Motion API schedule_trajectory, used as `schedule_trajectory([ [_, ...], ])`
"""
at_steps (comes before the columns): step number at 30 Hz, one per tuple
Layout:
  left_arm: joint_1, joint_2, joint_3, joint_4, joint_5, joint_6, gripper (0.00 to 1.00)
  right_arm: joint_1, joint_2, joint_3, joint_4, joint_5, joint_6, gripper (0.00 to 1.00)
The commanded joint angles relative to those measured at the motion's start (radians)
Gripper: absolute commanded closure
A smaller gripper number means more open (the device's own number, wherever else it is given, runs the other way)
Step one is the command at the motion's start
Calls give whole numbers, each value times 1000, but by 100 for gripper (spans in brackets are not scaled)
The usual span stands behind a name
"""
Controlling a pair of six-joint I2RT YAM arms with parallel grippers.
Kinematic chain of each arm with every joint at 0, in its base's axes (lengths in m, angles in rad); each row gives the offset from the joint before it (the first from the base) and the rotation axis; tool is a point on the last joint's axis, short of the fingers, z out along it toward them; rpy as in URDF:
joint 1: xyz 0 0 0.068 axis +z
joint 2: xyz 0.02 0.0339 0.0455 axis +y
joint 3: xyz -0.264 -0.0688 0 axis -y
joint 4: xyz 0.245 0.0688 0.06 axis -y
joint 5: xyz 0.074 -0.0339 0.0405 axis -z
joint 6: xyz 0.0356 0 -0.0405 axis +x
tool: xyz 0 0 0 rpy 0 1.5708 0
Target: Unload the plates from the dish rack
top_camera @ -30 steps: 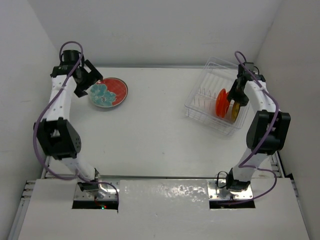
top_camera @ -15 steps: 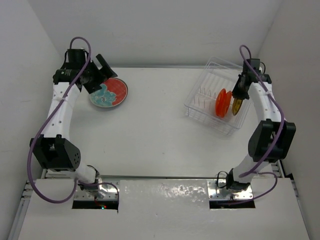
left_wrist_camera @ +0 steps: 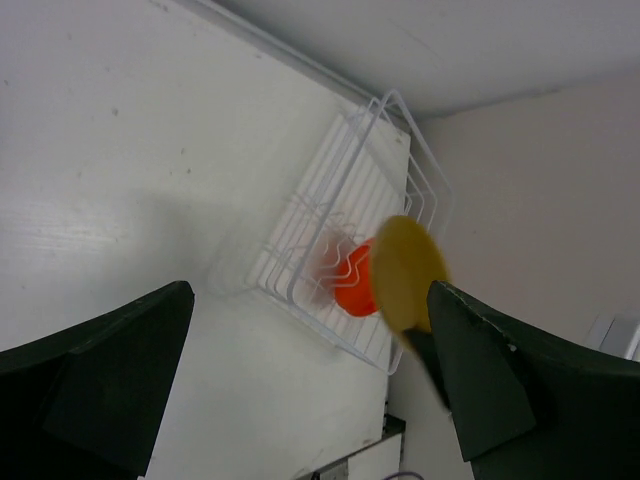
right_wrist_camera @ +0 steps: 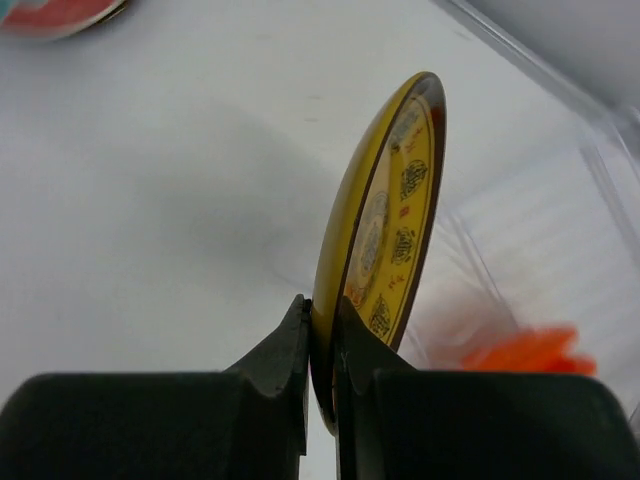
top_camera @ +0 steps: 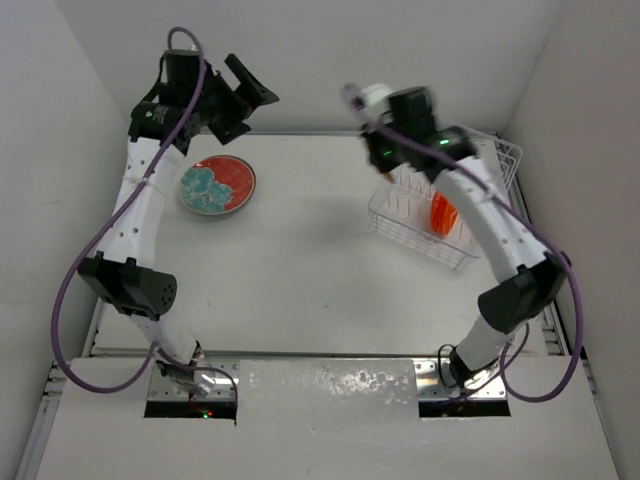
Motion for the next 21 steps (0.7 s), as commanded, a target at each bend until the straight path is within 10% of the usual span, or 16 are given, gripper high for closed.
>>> schedule_trajectory([
  [1,-76,34,64,-132,-56,-21,0,320,43,61,-144,210,-340,100],
  [14,-121,-43,-265,-100,-51,39,3,530,127,142,122,321,-371,100],
  [17,-121,-73,-345,-17,0,20,18,531,152,156,154,296,-370,100],
  [19,-121,-81,-394,46,41,-8,52,533,160,153,183,286,-351,100],
  [21,-121,-79,-423,89,69,-29,66,533,166,148,200,268,-337,100],
])
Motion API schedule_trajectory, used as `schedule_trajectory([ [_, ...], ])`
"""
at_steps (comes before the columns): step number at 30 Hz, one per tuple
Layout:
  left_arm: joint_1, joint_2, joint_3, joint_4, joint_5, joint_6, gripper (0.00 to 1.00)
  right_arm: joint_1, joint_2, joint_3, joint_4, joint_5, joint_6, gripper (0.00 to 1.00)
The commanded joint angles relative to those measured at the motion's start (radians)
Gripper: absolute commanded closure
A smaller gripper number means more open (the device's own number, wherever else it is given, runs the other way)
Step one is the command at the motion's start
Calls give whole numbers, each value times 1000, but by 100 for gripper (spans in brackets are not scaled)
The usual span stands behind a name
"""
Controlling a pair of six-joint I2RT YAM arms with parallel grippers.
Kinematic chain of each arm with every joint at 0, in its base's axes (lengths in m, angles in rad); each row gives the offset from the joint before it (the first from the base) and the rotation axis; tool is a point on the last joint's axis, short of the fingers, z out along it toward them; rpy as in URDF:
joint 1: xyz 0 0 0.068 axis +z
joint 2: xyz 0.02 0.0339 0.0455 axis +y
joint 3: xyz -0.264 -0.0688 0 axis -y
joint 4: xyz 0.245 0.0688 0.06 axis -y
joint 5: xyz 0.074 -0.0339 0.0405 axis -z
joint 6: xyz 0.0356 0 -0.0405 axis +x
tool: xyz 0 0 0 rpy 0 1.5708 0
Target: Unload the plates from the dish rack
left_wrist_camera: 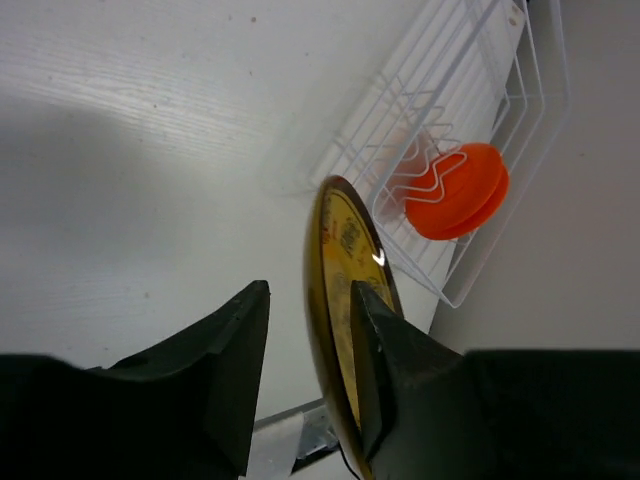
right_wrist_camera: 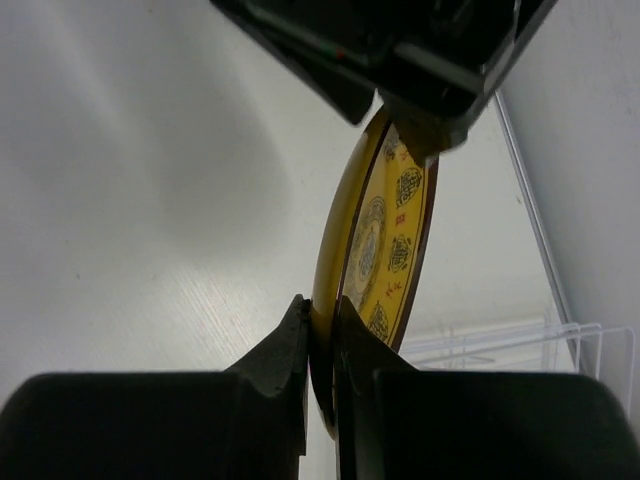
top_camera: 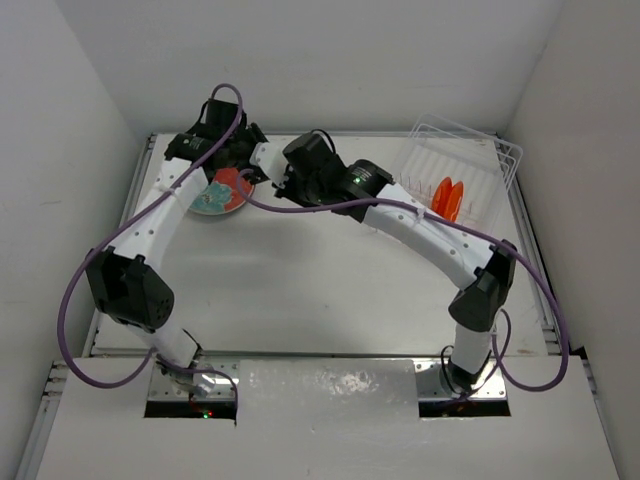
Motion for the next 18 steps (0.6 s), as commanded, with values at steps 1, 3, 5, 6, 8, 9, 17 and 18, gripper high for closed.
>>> schedule_trajectory([
  [1,-7,-27,-53,74,69,-21,67,-13,-10,41,161,24,18,100],
  [3,-7,-22,-58,94,74,-25,93,-15,-13,15,171,32,25,100],
  [5,-7,-16,-59,96,47,-22,100,-13,-25,-13,191,59,44,97],
  [6,-7,-16,-72,109,12,-15,100,-18,-31,-43,196,82,57,68],
  [8,-7,-19,-110,160,-4,-6,100,-33,-80,-89,219,70,128,27],
  [9,-7,-22,-165,233,-28,7,100,-73,-105,-150,236,14,171,1],
  [17,-18,89,-415,690,-151,37,100,-597,-296,-314,48,-117,848,1],
  [18,-18,114,-412,710,-145,42,100,-640,-286,-300,18,-111,874,1],
])
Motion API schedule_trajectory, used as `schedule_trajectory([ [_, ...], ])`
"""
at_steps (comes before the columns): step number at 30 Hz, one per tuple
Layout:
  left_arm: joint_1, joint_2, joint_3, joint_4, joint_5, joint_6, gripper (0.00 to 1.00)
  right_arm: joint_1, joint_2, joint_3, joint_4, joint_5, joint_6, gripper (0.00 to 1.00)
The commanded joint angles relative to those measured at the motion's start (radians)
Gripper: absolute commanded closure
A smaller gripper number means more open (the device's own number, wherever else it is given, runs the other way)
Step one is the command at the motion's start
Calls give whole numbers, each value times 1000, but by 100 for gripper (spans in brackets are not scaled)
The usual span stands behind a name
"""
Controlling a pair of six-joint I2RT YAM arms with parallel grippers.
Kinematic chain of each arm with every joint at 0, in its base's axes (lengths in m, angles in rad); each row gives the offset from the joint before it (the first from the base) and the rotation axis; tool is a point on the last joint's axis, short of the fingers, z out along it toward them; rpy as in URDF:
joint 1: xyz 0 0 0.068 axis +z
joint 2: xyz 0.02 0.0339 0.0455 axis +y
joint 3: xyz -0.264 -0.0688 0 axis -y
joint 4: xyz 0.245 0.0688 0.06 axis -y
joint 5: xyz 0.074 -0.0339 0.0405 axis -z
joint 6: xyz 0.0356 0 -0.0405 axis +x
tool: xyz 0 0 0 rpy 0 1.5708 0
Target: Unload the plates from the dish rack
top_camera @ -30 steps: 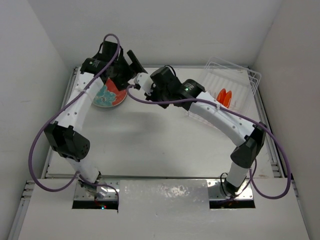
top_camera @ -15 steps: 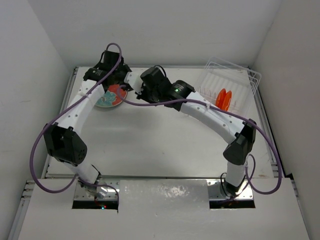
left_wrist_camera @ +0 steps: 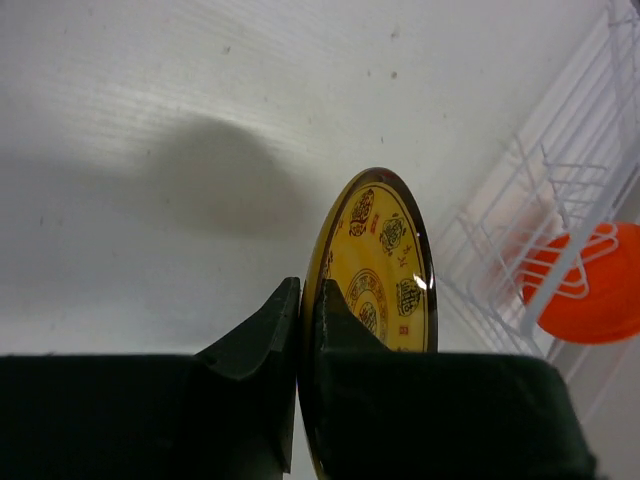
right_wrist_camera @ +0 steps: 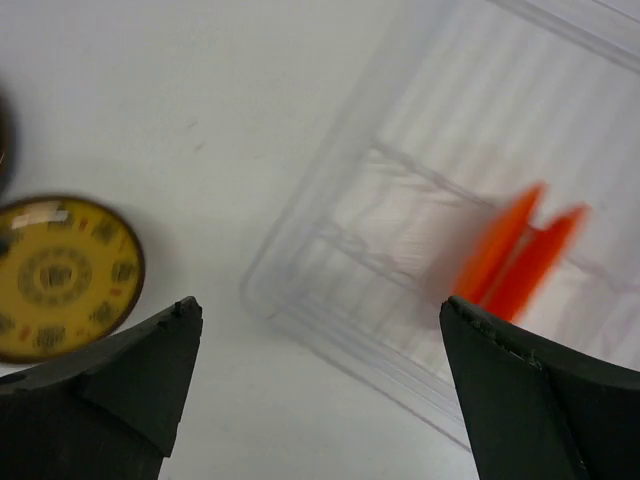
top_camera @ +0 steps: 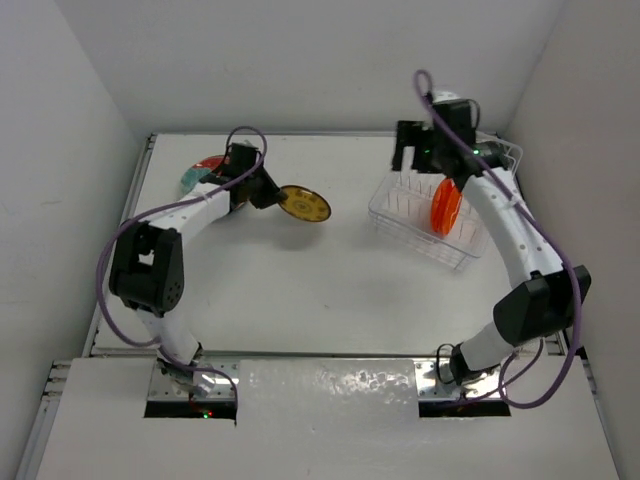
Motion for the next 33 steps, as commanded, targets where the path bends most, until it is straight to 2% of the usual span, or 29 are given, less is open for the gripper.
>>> schedule_trajectory([
  [1,-13,76,9,262,-26,29,100,-143,-20,63,-142,12,323,1],
  [5,-25,188,60,250,-42,62,100,-243,36,123,-264,85,343,4],
  [7,-33,216,84,201,-57,76,99,-292,55,120,-267,96,340,10],
  [8,-34,235,88,178,-71,76,93,-308,66,118,-276,97,342,13],
  [9,-36,239,74,164,-75,79,73,-331,78,108,-278,105,345,16],
  [12,-37,223,22,176,-86,79,53,-354,72,60,-226,101,346,28],
  [13,-37,221,11,176,-88,82,40,-354,73,42,-210,88,351,32],
  [14,-37,225,3,155,-88,87,37,-389,79,26,-198,81,352,38],
  [17,-43,235,29,50,-80,107,23,-397,115,28,-193,85,353,41],
  [20,-74,200,84,-126,-162,144,1,-397,141,8,-170,99,349,43],
  [23,-100,120,117,-264,-278,167,0,-403,168,-23,-129,88,352,45],
  [27,-100,-17,104,-303,-302,211,0,-404,181,-75,-71,73,356,47],
  [33,-100,-153,106,-375,-324,262,0,-406,190,-135,-29,100,345,59],
])
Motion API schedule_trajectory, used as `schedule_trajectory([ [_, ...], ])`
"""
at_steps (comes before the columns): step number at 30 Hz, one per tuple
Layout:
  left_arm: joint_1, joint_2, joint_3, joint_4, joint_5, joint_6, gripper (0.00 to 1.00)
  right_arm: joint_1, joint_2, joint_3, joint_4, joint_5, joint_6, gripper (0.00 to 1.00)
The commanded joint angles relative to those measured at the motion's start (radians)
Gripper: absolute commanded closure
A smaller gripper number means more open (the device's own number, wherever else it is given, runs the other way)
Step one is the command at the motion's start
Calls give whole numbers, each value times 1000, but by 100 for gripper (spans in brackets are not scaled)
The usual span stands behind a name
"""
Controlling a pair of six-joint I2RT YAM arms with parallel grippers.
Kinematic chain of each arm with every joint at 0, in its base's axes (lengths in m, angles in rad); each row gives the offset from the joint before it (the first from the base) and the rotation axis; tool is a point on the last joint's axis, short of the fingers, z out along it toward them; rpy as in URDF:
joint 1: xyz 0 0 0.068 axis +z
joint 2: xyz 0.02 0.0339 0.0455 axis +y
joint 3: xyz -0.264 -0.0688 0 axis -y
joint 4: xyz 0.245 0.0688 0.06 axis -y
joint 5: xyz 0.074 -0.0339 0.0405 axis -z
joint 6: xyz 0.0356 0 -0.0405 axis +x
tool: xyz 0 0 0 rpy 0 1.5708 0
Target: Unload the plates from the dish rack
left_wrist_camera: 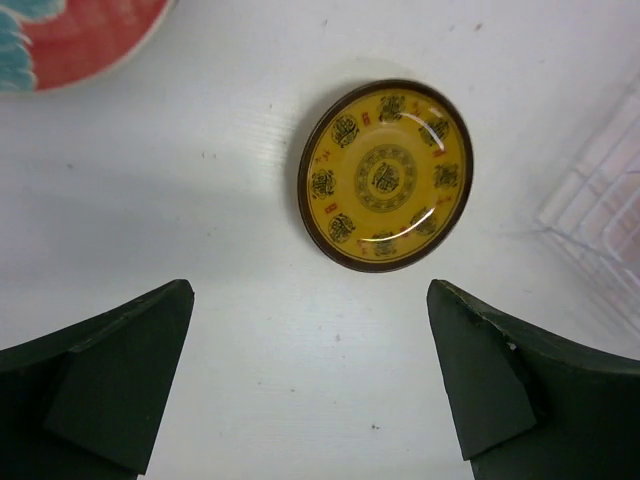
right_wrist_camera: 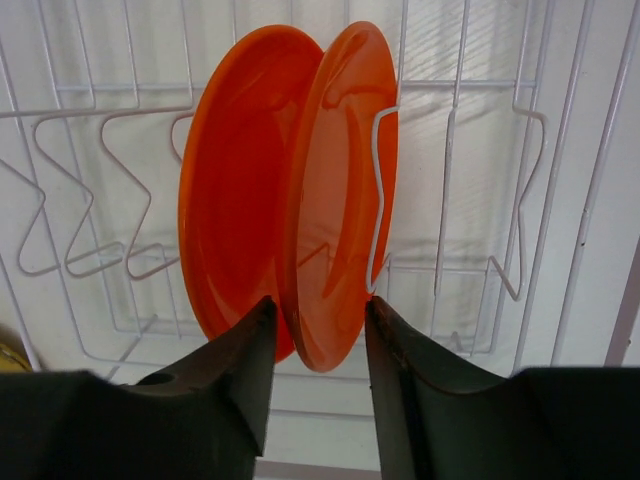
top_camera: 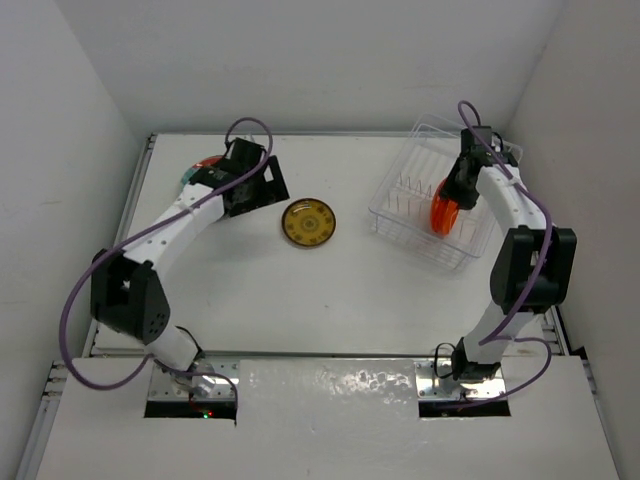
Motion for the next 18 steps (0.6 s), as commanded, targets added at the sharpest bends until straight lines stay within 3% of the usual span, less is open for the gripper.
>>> schedule_trajectory([
  [1,2,-74,24,-67,-37,49,0,-5,7,-14,68,26,-1,62],
  [4,2,-109,40,-91,-39,47,0,-5,6,-28,75,25,-7,79],
  [5,2,-119,46,-96,-42,47,0,-5,0,-29,80,25,-7,94],
  [6,2,-123,64,-102,-43,47,0,-5,-25,-32,86,28,-6,97],
  [14,2,-109,225,-163,-35,37,0,-5,-169,44,88,10,-41,98],
  [18,2,-58,421,-224,3,14,0,-5,-215,173,63,-42,-136,98],
])
